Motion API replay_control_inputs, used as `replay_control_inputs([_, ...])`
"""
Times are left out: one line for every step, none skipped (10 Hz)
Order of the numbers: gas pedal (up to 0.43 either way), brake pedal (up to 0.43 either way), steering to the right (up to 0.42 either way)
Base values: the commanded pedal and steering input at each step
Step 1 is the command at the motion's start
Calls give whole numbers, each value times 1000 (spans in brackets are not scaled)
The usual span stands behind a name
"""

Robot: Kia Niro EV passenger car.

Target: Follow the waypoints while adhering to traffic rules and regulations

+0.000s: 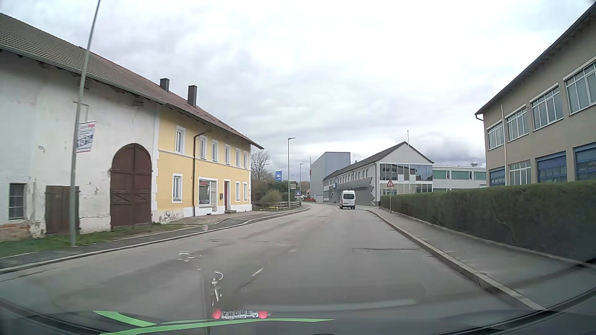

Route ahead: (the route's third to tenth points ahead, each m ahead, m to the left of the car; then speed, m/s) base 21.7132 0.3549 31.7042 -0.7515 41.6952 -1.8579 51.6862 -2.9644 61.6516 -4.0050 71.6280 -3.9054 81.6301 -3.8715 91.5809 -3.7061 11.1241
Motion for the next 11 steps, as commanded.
replay_control_inputs([130,0,86])
replay_control_inputs([138,0,81])
replay_control_inputs([138,0,77])
replay_control_inputs([138,0,71])
replay_control_inputs([157,0,64])
replay_control_inputs([169,0,57])
replay_control_inputs([169,0,50])
replay_control_inputs([169,0,48])
replay_control_inputs([169,0,42])
replay_control_inputs([169,0,34])
replay_control_inputs([169,0,25])
